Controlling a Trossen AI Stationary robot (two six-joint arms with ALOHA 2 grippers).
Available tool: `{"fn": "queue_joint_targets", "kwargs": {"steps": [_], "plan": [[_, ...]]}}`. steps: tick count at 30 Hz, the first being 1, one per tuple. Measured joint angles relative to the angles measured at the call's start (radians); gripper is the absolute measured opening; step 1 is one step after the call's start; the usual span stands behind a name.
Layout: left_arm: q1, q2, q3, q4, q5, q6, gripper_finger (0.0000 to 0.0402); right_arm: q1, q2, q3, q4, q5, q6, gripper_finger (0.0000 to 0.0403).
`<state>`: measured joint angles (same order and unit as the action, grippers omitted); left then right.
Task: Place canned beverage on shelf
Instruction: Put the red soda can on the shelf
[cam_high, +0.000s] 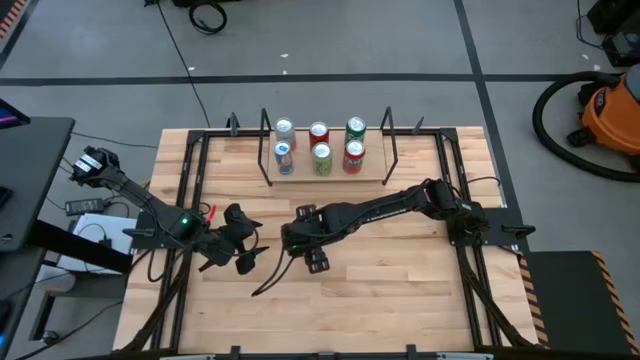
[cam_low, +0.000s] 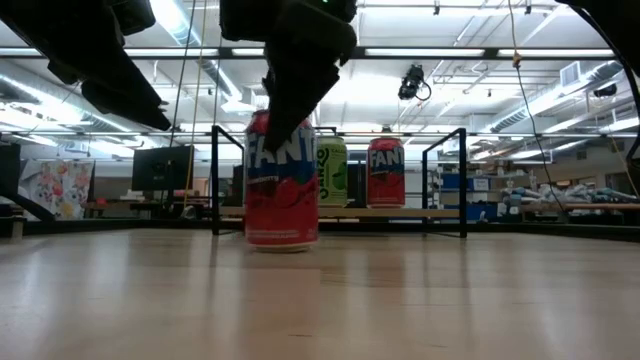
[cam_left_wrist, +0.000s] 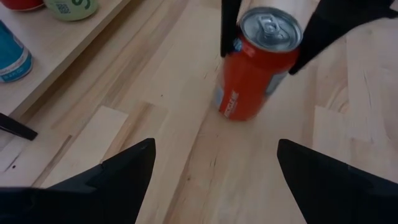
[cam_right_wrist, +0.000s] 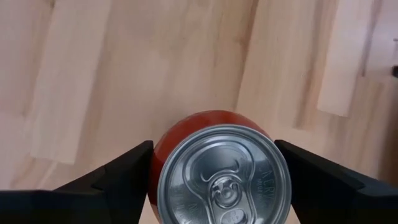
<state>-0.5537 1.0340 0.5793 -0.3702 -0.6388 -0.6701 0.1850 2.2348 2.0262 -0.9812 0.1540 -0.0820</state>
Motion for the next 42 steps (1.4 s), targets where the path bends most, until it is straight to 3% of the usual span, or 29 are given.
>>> {"fn": "queue_joint_targets", "kwargs": {"steps": [35, 42], "plan": [[0.0, 0.0, 0.001, -0.011, 0.008, -0.035, 0.0347, -0.079, -0.148, 0.0, -0.3, 0.07, 0.004, 0.0323], [0.0, 0.0, 0.001, -0.03, 0.056, -0.068, 0.0347, -0.111, -0.211, -0.089, -0.292, 0.071, 0.007, 0.0323]]}}
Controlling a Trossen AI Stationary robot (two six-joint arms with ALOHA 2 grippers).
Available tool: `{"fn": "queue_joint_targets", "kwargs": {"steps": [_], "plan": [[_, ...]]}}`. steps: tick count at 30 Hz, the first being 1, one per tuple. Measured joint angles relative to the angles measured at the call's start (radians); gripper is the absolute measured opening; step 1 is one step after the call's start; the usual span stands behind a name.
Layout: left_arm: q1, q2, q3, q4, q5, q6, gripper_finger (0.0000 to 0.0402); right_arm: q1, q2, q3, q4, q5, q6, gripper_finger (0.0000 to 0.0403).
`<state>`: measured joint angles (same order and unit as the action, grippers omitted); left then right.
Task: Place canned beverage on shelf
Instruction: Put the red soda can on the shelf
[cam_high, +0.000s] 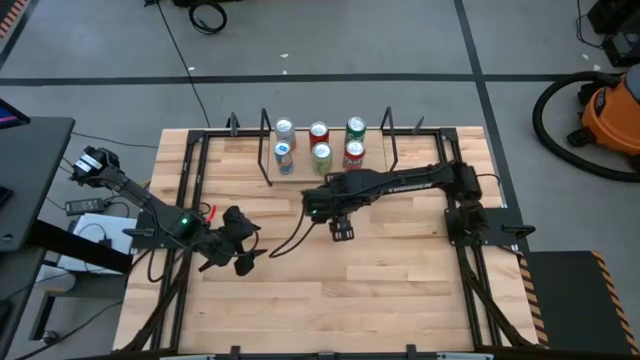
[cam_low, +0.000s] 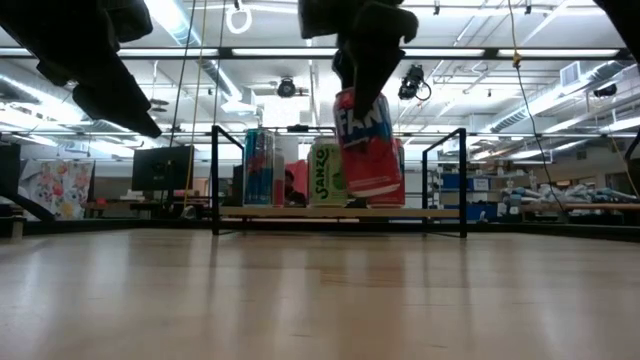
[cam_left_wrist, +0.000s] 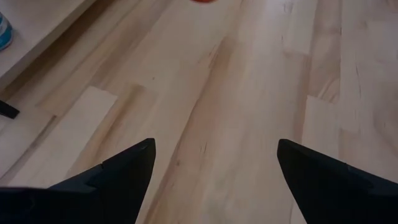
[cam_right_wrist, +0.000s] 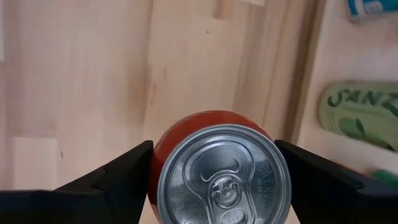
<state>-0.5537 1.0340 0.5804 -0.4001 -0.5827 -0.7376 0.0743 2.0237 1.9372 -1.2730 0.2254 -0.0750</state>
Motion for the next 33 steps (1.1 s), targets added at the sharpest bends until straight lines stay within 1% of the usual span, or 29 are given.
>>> {"fn": "queue_joint_targets", "kwargs": {"steps": [4, 13, 17, 22, 27, 33], "plan": [[0.0, 0.0, 0.0, -0.001, 0.0, -0.011, 0.0347, -0.026, -0.092, -0.116, 0.068, 0.001, 0.009, 0.0323], [0.0, 0.0, 0.0, 0.0, 0.0, -0.021, 0.0347, -0.105, -0.336, -0.482, 0.343, -0.009, -0.012, 0.0324], [0.0, 0.0, 0.0, 0.0, -0.001, -0.01, 0.0347, -0.145, -0.408, -0.589, 0.378, -0.005, -0.011, 0.0324], [0.0, 0.0, 0.0, 0.0, -0.002, 0.002, 0.0347, -0.193, -0.451, -0.641, 0.379, 0.014, -0.008, 0.0324], [0.0, 0.0, 0.0, 0.0, -0.003, 0.012, 0.0347, -0.238, -0.459, -0.642, 0.371, 0.047, -0.006, 0.0324], [0.0, 0.0, 0.0, 0.0, -0.003, 0.019, 0.0347, -0.283, -0.458, -0.642, 0.346, 0.039, -0.05, 0.0325]]}}
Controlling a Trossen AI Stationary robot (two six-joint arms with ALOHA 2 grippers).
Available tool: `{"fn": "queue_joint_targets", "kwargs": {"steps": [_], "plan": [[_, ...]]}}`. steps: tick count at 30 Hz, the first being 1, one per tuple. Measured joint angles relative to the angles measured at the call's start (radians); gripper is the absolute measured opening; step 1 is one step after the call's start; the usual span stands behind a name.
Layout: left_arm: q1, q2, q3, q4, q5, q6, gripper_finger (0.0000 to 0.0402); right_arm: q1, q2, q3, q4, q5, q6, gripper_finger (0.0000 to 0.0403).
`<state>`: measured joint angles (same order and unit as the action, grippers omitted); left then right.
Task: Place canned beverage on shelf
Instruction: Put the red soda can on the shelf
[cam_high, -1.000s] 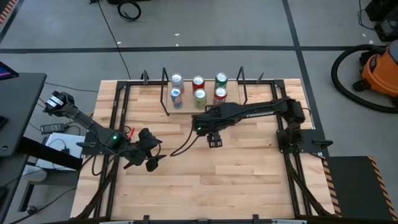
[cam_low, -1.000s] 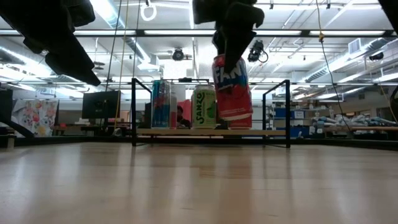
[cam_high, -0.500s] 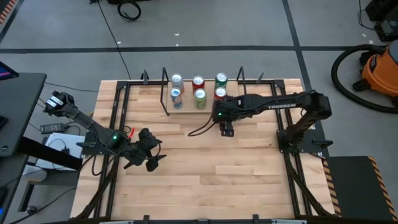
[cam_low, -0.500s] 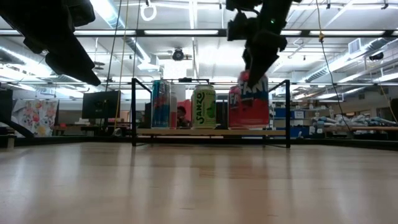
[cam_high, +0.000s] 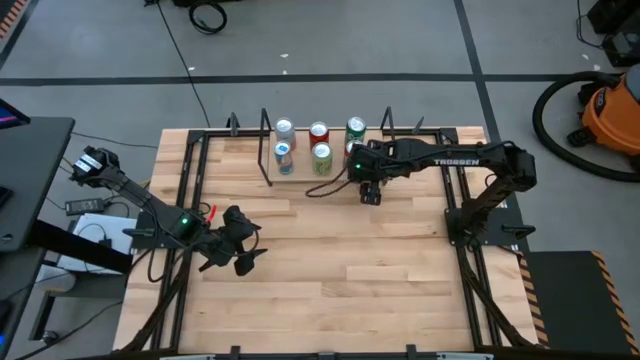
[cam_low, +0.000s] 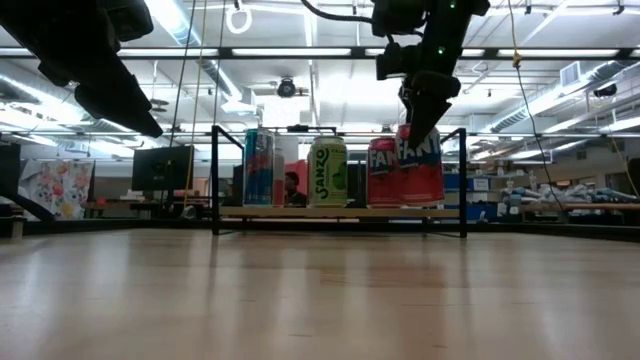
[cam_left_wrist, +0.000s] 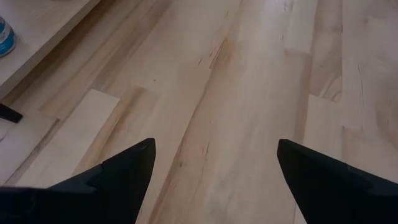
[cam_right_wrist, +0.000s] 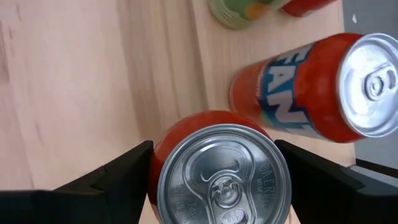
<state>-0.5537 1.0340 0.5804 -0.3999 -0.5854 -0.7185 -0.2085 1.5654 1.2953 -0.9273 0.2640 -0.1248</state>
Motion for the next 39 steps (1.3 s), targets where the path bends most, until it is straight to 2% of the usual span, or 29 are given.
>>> {"fn": "queue_joint_targets", "kwargs": {"steps": [11, 25, 39], "plan": [[0.0, 0.0, 0.0, 0.0, 0.0, 0.0, 0.0347, -0.091, -0.004, 0.0, -0.014, -0.004, -0.067, 0.0325], [0.0, 0.0, 0.0, 0.0, 0.0, 0.035, 0.0347, -0.203, -0.01, 0.0, 0.01, -0.062, -0.166, 0.0325], [0.0, 0.0, 0.0, -0.001, 0.0, 0.08, 0.0347, -0.299, -0.01, 0.0, 0.044, -0.228, -0.241, 0.0325]]}}
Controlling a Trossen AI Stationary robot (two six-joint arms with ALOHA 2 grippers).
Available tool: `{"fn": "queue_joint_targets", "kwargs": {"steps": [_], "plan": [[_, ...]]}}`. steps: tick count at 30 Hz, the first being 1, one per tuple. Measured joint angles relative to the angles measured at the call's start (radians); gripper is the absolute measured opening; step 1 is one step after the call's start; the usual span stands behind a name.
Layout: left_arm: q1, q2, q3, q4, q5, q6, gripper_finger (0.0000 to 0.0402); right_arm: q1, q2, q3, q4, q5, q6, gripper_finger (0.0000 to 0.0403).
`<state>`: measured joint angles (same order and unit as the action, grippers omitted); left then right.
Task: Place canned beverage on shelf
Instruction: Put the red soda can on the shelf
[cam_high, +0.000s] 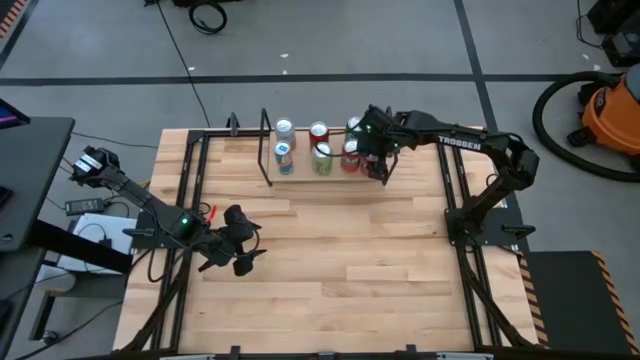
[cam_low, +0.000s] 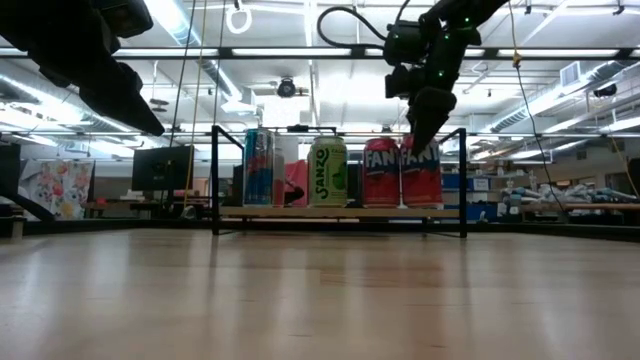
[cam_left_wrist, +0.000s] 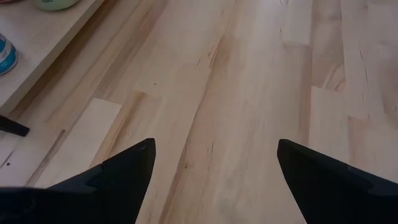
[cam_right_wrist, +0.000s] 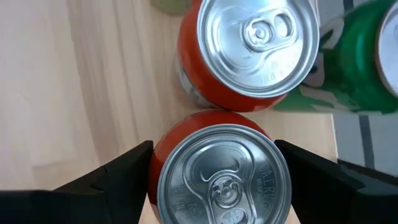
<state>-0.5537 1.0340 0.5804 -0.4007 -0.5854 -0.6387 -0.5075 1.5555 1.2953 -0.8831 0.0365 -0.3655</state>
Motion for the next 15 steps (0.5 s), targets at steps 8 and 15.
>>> {"fn": "queue_joint_targets", "kwargs": {"steps": [8, 15], "plan": [[0.0, 0.0, 0.0, 0.0, 0.0, 0.0, 0.0347, -0.012, 0.0, 0.0, 0.035, -0.021, -0.139, 0.0325], [0.0, 0.0, 0.0, 0.0, 0.0, 0.004, 0.0347, -0.013, 0.0, 0.0, 0.044, -0.039, -0.225, 0.0325]]}}
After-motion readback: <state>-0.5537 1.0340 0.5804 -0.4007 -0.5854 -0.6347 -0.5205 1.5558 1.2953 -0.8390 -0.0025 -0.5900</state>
